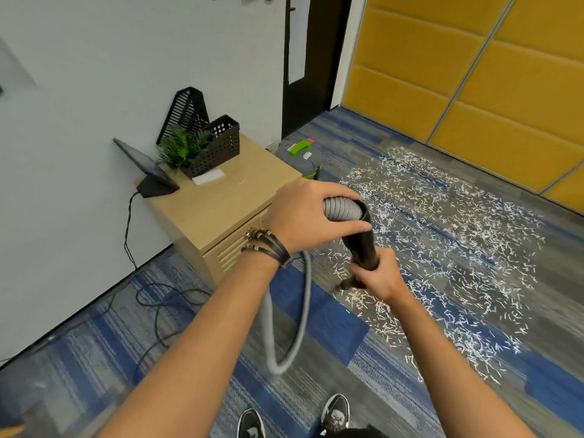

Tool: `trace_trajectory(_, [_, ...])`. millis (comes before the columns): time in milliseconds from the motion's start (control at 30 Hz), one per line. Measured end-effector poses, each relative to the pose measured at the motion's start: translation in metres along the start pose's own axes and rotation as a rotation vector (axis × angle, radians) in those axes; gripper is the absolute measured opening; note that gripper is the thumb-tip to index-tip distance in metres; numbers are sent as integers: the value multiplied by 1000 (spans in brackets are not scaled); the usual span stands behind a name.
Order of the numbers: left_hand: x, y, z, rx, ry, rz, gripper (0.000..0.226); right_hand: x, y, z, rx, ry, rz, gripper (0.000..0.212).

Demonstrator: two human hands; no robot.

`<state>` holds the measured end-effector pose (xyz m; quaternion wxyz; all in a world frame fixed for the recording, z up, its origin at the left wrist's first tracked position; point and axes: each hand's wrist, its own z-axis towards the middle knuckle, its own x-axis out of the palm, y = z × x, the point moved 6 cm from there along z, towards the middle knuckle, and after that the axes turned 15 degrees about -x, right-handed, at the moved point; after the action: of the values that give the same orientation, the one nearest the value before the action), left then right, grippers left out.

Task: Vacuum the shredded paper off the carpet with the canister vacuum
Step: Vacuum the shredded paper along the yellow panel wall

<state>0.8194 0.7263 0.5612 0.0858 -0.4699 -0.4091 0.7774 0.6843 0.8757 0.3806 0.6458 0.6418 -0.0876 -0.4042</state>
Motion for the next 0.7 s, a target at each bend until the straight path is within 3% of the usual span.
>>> trace_trajectory(267, [-6,17,-7,-16,119,-30,51,26,9,-19,22,41,-13,40])
trace_trajectory(400, [0,29,-19,-55,198,-137,52,22,1,-46,71,42,-78,25])
trace_trajectory(533, [-3,33,-34,-79,86,-120,49,21,19,-54,68,-27,-104,16])
trace_trajectory(700, [-20,36,-38,-30,6,-96,52,38,31,-46,43,-51,-126,22])
